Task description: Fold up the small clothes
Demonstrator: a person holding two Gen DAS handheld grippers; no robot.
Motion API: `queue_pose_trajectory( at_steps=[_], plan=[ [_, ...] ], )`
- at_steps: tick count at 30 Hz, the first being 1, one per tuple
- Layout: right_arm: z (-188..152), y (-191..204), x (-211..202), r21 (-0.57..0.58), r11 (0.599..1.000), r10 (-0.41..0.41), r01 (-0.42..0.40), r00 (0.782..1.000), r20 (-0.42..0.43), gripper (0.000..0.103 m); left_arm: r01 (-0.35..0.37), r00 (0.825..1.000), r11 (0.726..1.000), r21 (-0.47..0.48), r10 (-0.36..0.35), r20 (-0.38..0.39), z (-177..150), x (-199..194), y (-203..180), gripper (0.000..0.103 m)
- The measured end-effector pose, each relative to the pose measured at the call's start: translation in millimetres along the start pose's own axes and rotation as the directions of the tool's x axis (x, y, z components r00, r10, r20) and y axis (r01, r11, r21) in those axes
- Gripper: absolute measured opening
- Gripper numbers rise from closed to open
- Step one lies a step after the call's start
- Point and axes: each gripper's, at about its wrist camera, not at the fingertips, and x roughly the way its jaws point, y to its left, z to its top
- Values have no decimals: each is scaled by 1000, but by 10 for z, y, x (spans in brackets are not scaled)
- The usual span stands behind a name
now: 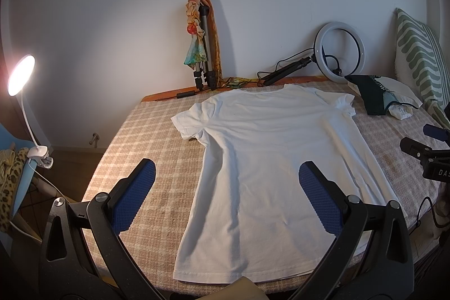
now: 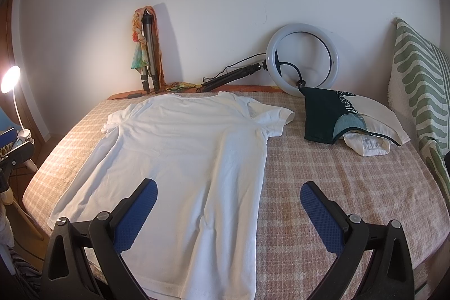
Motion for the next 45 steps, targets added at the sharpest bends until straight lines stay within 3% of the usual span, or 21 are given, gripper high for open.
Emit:
queue_pose_trajectory(
  at_steps=[7, 17, 20, 24, 27, 30, 33, 40, 45],
  plan=[
    [-89, -16, -26, -5, 1000, -2, 2, 1000, 2, 103, -6, 1000, 1000, -7, 6, -15, -14, 35, 111, 103],
    [276, 220, 20, -89, 996, -11, 15, 999, 45, 103, -14, 997, 998, -61, 10, -75, -204, 219, 439, 103],
    [438, 304, -31, -133, 991, -21, 32, 996, 82, 103, -10, 996, 997, -83, 2, -94, -286, 258, 548, 97],
    [740, 462, -137, -213, 976, -8, 39, 989, 146, 103, -8, 992, 994, -111, -6, -125, -413, 291, 700, 81],
    [1010, 594, -198, -249, 968, 58, -15, 984, 168, 103, 1, 985, 987, -159, -28, -171, -538, 355, 825, 73],
    [1305, 684, -158, -240, 963, 162, -123, 975, 152, 100, 1, 977, 978, -209, -45, -210, -709, 396, 917, 66],
    [1577, 807, -42, -220, 953, 239, -208, 963, 124, 90, -5, 964, 967, -253, -62, -257, -880, 457, 968, 59],
    [1999, 1257, 366, -194, 904, 394, -381, 919, 30, 77, -9, 938, 951, -309, -99, -333, -1175, 604, 977, 57],
    [2065, 1703, 810, -228, 870, 435, -437, 898, -59, 75, -30, 929, 944, -328, -95, -358, -1250, 704, 992, 57]
  ],
)
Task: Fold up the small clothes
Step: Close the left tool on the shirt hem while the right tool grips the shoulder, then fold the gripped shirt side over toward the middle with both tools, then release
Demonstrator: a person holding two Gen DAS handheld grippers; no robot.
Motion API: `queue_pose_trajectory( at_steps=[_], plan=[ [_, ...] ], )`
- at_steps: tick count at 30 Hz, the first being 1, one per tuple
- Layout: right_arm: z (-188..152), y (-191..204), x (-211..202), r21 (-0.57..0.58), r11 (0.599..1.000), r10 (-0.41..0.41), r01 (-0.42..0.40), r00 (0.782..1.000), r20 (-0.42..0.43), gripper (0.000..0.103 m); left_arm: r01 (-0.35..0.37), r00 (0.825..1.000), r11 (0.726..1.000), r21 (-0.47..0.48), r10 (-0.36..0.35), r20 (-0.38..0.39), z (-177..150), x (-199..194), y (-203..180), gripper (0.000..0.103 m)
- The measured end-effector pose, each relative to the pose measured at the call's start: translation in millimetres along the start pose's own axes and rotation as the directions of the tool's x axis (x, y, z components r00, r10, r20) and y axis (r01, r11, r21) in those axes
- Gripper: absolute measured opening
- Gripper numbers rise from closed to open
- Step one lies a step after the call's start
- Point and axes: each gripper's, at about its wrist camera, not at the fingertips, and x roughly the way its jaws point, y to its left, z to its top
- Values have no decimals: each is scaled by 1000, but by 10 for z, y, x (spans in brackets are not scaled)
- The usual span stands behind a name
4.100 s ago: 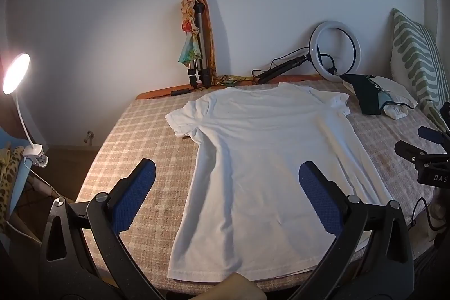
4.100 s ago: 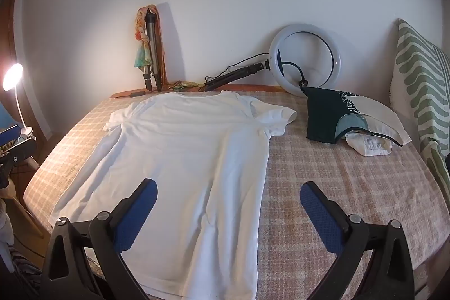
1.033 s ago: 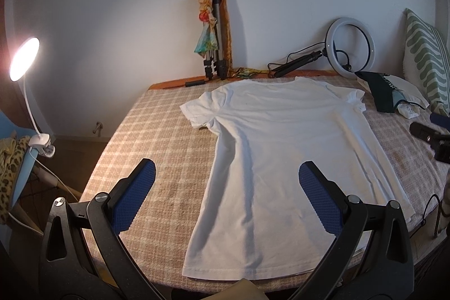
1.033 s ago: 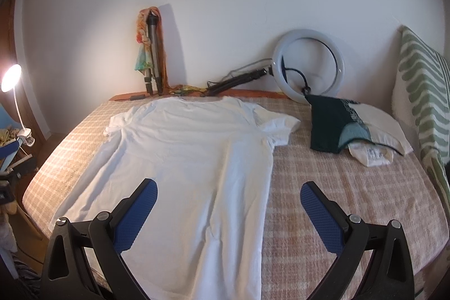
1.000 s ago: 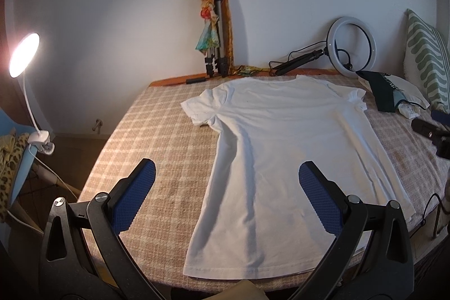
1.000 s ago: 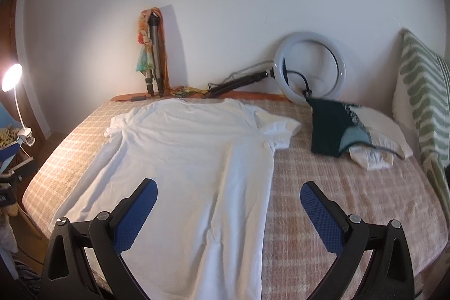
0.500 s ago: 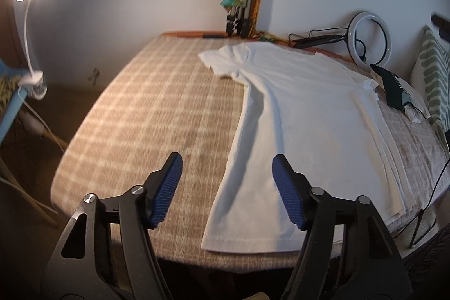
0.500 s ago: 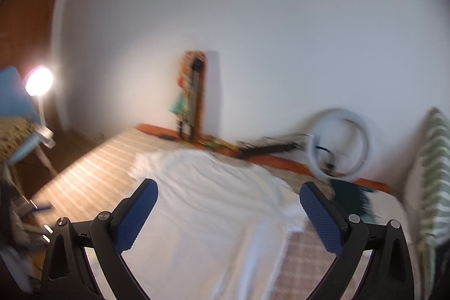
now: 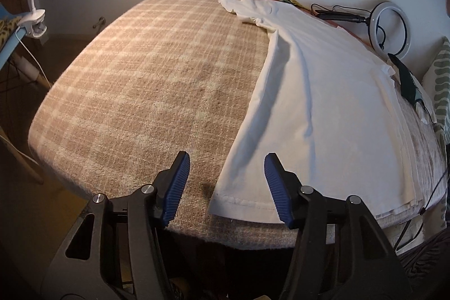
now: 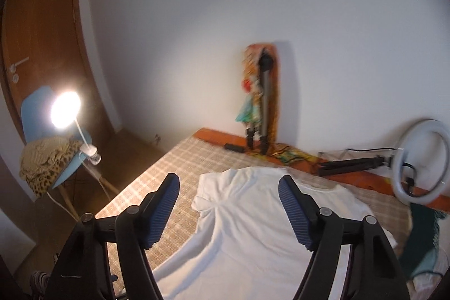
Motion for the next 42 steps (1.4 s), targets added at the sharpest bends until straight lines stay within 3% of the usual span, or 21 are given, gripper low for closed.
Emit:
queue_pose_trajectory(
  at_steps=[4, 5, 6, 8, 9, 12, 21, 28, 33, 38, 42],
  plan=[
    [68, 71, 598, 16, 998, 55, -54, 994, -96, 75, 14, 1000, 1000, -16, -15, -16, 11, 78, 52, 53],
    [71, 99, 796, 12, 999, 53, -52, 991, -125, 75, 28, 999, 999, -29, -29, -33, 6, 119, 70, 47],
    [63, 129, 939, 4, 999, 47, -47, 988, -147, 74, 41, 998, 998, -41, -43, -50, 5, 159, 92, 33],
    [49, 172, 1218, -13, 999, 40, -44, 981, -191, 74, 53, 998, 997, -55, -55, -42, 9, 182, 113, 24],
    [42, 199, 1382, -20, 999, 34, -39, 978, -208, 74, 72, 996, 996, -55, -75, -53, 15, 203, 111, 11],
    [-49, 263, 1855, -15, 999, 39, -45, 960, -277, 73, 125, 990, 989, -81, -130, -58, 21, 205, 128, 2],
    [-302, 553, 2951, -48, 997, 41, -66, 915, -401, 69, 271, 962, 956, -112, -274, -15, 95, 25, 49, 0],
    [-379, 714, 3484, -47, 997, 41, -68, 900, -434, 66, 305, 951, 946, -108, -308, -13, 125, -10, 4, 0],
    [-470, 803, 3756, -133, 991, -47, -19, 878, -476, 53, 306, 952, 947, -96, -307, 6, 97, -104, -2, 0],
    [-412, 739, 3785, -163, 987, -88, 11, 878, -471, 2, 304, 952, 948, -95, -305, 9, 86, -138, -17, 0],
    [-310, 545, 3640, -75, 997, -32, 0, 902, -431, 1, 306, 952, 951, -50, -305, 26, 58, -239, -110, 0]
  ],
)
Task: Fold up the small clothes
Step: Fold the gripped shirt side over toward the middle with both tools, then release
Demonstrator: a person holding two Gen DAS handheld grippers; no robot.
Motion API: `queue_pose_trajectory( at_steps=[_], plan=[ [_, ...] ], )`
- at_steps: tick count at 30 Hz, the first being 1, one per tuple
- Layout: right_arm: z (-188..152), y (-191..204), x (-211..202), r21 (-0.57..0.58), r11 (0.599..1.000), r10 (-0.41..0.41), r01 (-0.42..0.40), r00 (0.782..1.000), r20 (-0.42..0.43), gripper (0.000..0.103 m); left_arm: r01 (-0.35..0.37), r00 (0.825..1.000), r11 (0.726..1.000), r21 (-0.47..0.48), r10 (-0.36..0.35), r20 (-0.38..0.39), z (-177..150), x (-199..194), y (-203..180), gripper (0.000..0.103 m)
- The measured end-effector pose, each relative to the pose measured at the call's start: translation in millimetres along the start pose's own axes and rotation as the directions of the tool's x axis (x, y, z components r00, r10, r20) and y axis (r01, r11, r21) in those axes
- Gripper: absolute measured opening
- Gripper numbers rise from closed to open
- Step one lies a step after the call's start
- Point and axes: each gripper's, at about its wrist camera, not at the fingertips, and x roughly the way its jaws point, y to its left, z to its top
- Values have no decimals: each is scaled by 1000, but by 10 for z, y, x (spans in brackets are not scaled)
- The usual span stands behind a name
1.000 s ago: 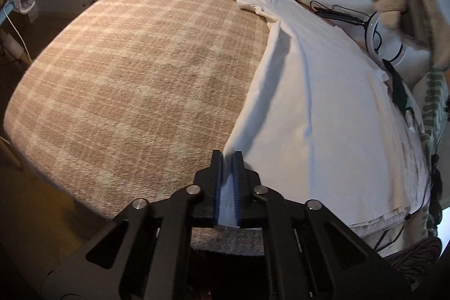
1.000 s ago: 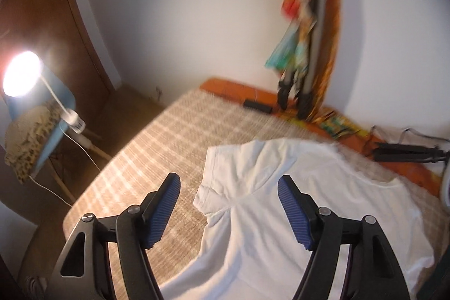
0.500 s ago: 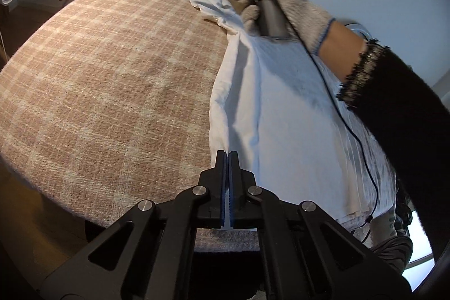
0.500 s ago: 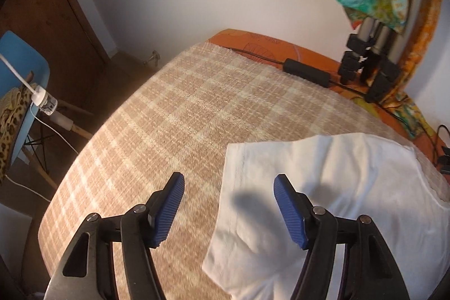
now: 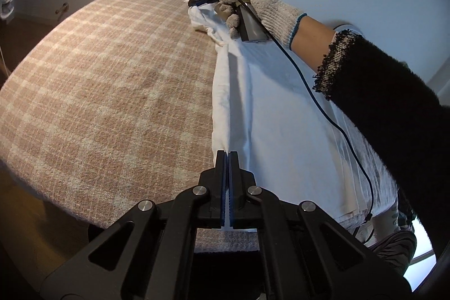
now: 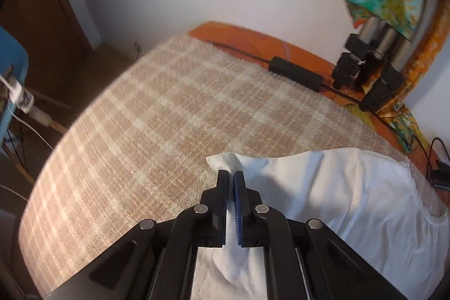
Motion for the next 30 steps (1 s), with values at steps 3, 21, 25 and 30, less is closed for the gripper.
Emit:
queue_pose_trajectory(
  at_steps=[3, 21, 25, 30],
  plan=[
    [-9, -160, -234, 35, 999, 12, -15, 998, 64, 1, 12, 1000, 1000, 25, -12, 0, -3, -9, -83, 0],
    [-587, -1467, -1111, 248, 968, -18, -46, 968, 249, 1, 65, 996, 980, 187, -53, -71, -104, 230, -528, 0],
    [-737, -1744, -1029, 300, 954, -62, -1, 978, 199, 1, 82, 991, 976, 200, -59, -118, -164, 398, -714, 0],
    [-844, -1935, -867, 335, 939, -140, 85, 979, 146, 1, 67, 989, 972, 224, -35, -147, -237, 580, -836, 0]
  ],
)
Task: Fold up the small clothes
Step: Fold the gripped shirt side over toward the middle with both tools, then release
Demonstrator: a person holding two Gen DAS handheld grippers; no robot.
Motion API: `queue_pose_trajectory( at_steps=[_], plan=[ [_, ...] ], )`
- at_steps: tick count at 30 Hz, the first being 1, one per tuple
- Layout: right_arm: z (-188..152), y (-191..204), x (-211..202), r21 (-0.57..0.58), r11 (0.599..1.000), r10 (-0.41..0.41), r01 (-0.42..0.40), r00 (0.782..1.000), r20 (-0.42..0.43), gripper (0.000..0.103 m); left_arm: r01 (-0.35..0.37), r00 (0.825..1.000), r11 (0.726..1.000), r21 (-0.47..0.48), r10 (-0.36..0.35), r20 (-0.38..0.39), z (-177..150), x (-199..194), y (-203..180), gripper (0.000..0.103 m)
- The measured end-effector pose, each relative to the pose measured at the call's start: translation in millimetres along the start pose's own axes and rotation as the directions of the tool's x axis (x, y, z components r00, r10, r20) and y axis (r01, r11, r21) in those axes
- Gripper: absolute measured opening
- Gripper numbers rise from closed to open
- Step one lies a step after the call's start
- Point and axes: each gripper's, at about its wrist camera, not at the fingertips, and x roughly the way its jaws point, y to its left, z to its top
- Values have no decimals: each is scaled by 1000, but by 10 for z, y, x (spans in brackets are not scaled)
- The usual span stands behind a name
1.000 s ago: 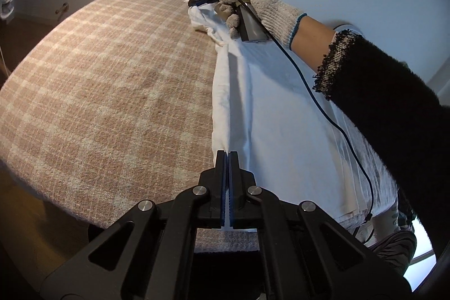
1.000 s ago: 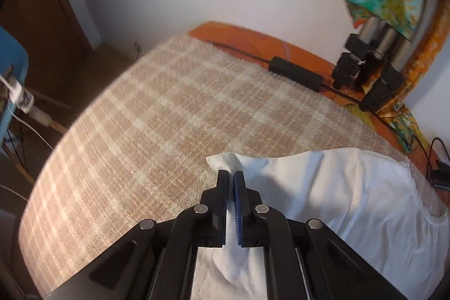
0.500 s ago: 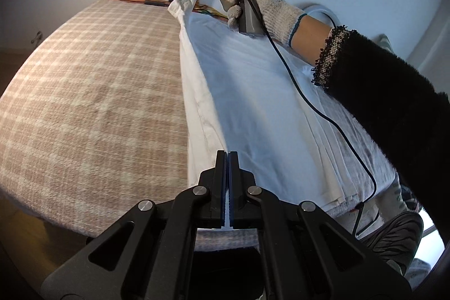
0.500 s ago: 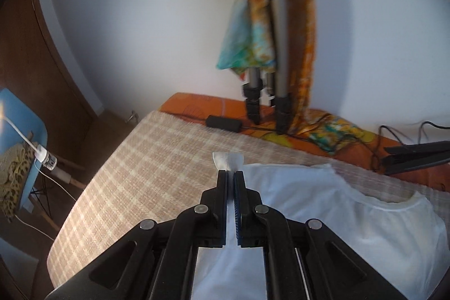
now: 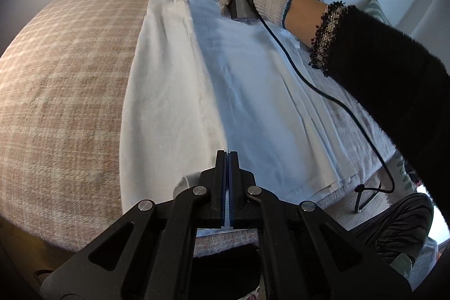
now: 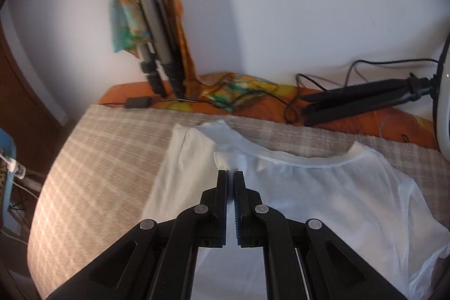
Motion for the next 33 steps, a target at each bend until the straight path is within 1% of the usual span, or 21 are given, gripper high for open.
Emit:
queue_pose_trajectory(
  at_steps=[4, 6, 7, 8, 10, 12, 14, 18, 22, 26, 29, 30, 33],
  plan=[
    [-102, -75, 134, -9, 1000, -30, 30, 999, -35, 3, 14, 999, 1000, -7, -14, -36, -21, 138, -53, 0],
    [-130, -110, 151, -10, 999, -39, 38, 998, -40, 11, 18, 999, 1000, 3, -18, -39, -32, 158, -90, 0],
    [-138, -140, 145, -5, 999, -42, 42, 998, -45, 30, 22, 999, 1000, 7, -21, -40, -36, 167, -103, 0],
    [-145, -162, 123, 1, 999, -48, 48, 998, -38, 42, 24, 999, 1000, 11, -23, -45, -39, 171, -121, 0],
    [-149, -209, 47, 9, 999, -51, 51, 999, -13, 44, 29, 998, 999, 19, -28, -49, -44, 187, -162, 0],
    [-139, -259, -89, 16, 999, -30, 30, 1000, 5, 46, 33, 998, 999, 28, -32, -52, -54, 197, -209, 0],
    [-146, -325, -269, 22, 1000, -21, 21, 999, 28, 53, 39, 998, 999, 38, -37, -49, -63, 170, -249, 0],
    [-191, -492, -702, 39, 999, 16, -19, 997, 70, 55, 34, 999, 998, 51, -33, -23, -89, 90, -294, 0],
    [-271, -685, -1191, 46, 998, 26, -32, 992, 120, 55, 52, 999, 997, 49, -51, -10, -118, 17, -283, 0],
    [-438, -978, -1709, 87, 995, 33, -48, 986, 162, 56, 66, 998, 994, 90, -67, 7, -134, -30, -419, 0],
    [-613, -1177, -2063, 103, 994, 23, -44, 981, 190, 56, 84, 996, 989, 123, -87, 15, -147, -56, -562, 0],
    [-689, -1261, -2193, 116, 992, 23, -46, 980, 198, 56, 99, 995, 986, 133, -103, 17, -156, -68, -612, 0],
    [-885, -1469, -2526, 155, 986, 29, -65, 974, 223, 57, 114, 992, 977, 180, -120, 23, -180, -83, -796, 0]
  ],
)
